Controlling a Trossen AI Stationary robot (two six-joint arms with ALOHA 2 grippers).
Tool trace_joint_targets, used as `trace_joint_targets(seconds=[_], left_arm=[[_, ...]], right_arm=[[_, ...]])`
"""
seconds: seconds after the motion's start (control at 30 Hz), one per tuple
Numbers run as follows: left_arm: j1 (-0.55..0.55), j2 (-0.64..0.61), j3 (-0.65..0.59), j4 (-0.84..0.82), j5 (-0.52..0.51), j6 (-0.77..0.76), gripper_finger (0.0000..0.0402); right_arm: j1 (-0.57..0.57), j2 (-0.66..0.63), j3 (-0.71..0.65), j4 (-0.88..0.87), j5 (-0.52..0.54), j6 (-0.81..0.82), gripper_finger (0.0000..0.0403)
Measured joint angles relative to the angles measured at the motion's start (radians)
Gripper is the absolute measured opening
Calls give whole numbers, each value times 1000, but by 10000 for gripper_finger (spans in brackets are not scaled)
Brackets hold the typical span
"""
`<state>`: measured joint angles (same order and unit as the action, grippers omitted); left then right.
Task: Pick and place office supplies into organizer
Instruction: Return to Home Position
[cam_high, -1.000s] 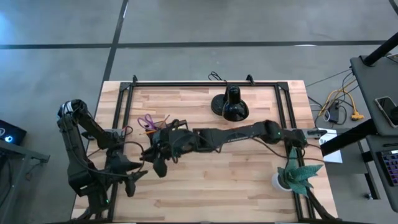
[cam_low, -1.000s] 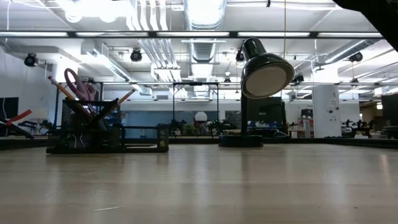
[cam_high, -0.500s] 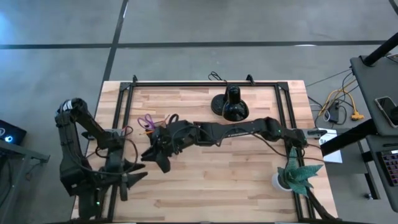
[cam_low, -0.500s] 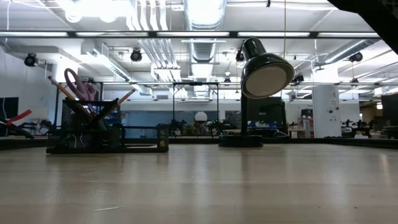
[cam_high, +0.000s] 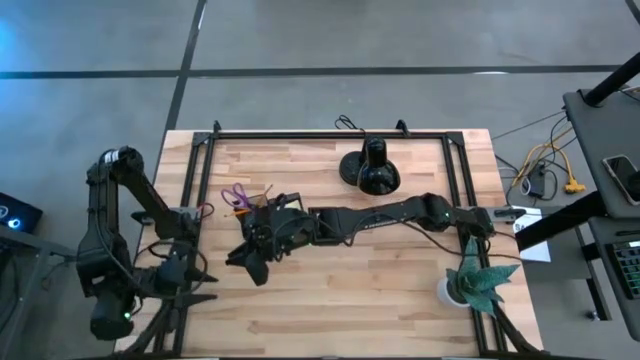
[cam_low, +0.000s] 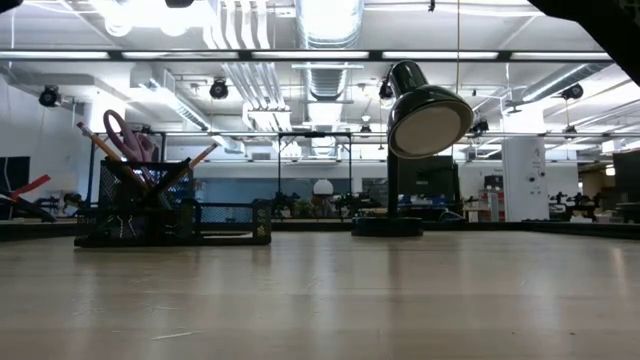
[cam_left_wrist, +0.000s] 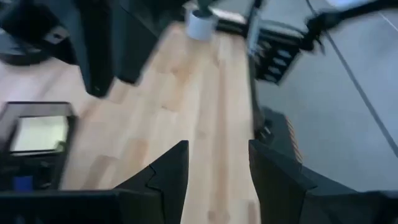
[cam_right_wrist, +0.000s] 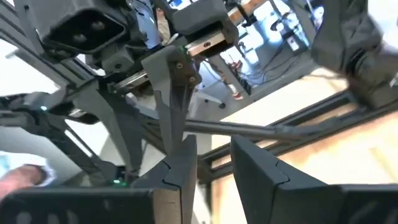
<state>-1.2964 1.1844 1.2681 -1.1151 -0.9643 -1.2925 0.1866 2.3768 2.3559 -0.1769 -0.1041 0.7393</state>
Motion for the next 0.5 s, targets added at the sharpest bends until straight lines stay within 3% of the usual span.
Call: trace_joint_targets(seconds=[0.17, 0.37, 0.5], left_arm=[[-10, -4, -17, 90, 161, 138, 148], [-26, 0, -17, 97, 168, 187, 148], [-31, -6, -17, 98, 161, 210, 148]], right_arm=[[33, 12, -1, 1, 25, 177, 91], [88, 13, -5, 24, 182, 234, 91], [108, 13, -4, 66, 212, 209, 91]])
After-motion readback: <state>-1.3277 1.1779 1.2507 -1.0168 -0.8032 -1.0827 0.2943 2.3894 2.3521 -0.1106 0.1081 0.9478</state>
